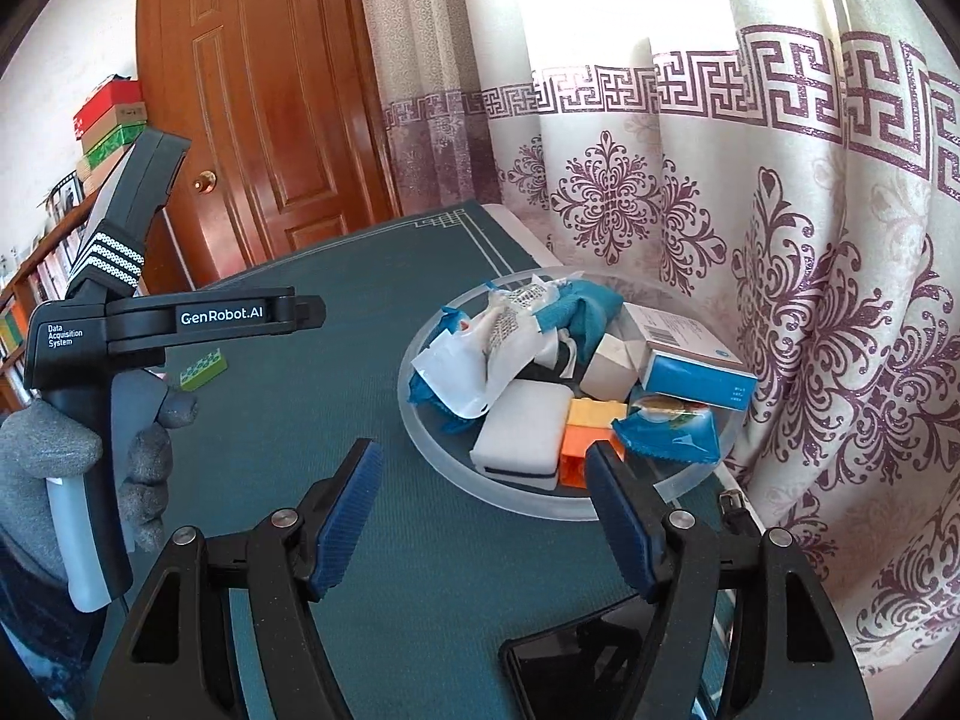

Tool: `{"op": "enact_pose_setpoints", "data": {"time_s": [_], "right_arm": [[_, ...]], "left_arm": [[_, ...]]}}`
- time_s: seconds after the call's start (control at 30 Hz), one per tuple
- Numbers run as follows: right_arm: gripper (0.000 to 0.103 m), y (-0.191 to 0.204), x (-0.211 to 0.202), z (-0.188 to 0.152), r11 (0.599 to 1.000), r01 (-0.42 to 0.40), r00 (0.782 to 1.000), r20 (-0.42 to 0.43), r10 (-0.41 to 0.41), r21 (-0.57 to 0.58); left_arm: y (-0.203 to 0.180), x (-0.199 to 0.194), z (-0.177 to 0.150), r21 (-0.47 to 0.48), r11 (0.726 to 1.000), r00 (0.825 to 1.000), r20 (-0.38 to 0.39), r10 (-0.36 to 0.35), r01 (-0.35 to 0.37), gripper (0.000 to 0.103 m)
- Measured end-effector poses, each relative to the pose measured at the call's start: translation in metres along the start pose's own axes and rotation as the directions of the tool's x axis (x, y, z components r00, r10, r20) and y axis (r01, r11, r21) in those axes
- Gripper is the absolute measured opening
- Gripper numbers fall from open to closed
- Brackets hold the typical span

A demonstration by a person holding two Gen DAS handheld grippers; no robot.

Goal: Organize objects
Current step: 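Withdraw both tools from the bowl toward the last two objects, then grasp red-white snack packet with left tool while right tool grasps green dotted block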

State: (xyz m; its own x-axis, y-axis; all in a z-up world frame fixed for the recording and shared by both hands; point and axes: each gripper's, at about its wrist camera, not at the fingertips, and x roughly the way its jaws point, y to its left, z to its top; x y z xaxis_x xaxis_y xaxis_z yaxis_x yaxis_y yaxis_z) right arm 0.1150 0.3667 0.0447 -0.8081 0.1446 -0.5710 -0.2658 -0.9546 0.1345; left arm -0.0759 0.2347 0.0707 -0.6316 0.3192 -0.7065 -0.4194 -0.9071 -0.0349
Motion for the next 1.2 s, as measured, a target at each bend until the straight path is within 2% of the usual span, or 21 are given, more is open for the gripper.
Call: {"op": "enact_pose_setpoints", "data": {"time_s": [0.4,0.63,0.97,1.2], "right_arm": [[0.072,0.046,0.011,-0.004,0.995,-0.081,0.996,-0.036,0.079,-0.056],[0.073,0.075,0.023,-0.01,0.986,-0.14,0.988,-0.083,0.132,-0.093],[0.074,0.106,0.042,-0.013,0.975,-0.184,0.976,-0.14,0.166,-0.126],[0.074,0.125,0.057,-0.016,0.965,-0.217,0.965,-0.179,0.19,-0.145]], "left_arm": [[0.069,-0.006,-0.021,-0.05,0.988,0.989,-0.01,0.149,-0.149,0.102],[0.113,-0.01,-0.034,-0.072,0.968,0.97,-0.015,0.242,-0.243,0.102],[0.186,-0.009,-0.041,-0.172,0.933,0.949,-0.051,0.311,-0.315,0.102],[0.229,-0.005,-0.051,-0.248,0.92,0.953,-0.089,0.29,-0.303,0.102]]}}
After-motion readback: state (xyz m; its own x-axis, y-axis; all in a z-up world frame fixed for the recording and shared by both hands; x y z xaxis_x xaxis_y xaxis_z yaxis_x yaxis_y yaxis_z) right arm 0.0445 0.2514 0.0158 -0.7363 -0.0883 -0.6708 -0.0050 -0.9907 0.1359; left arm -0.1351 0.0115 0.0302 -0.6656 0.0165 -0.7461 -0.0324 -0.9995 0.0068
